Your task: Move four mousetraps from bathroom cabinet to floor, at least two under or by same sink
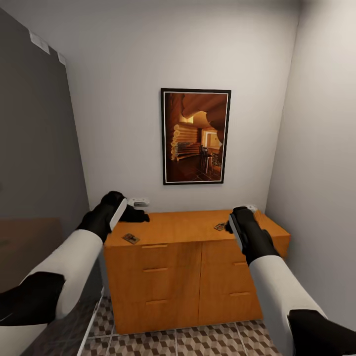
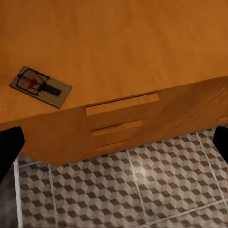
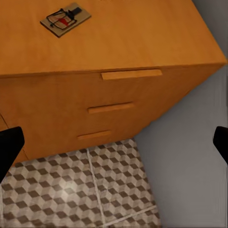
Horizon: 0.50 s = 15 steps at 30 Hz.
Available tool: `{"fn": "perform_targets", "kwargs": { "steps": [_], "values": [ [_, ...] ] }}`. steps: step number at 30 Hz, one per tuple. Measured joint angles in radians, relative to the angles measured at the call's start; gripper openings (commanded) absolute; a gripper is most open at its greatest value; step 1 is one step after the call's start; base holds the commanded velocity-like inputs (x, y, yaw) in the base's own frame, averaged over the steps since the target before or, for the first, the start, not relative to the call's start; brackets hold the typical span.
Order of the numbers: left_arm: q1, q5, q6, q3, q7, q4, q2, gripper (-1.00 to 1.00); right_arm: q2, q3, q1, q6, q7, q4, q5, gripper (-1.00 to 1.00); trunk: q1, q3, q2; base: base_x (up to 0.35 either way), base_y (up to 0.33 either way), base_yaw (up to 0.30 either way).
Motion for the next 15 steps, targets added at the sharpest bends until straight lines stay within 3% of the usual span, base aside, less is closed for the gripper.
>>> {"fn": "perform_targets", "kwargs": {
  "steps": [8, 15],
  "values": [
    [-0.051, -0.003, -0.011, 0.006, 0.009, 0.147, 0.05, 1.0, 0.02, -0.001, -0.033, -0.084, -0.038, 0.121, 0.011, 1.0, 0.0, 0.0, 0.0, 0.0, 0.0, 0.0],
    [-0.064, -0.003, -0.017, 0.006, 0.032, 0.189, 0.101, 1.0, 0.047, -0.002, -0.042, -0.129, -0.077, 0.157, 0.014, 1.0, 0.0, 0.0, 0.0, 0.0, 0.0, 0.0]
  ]
}}
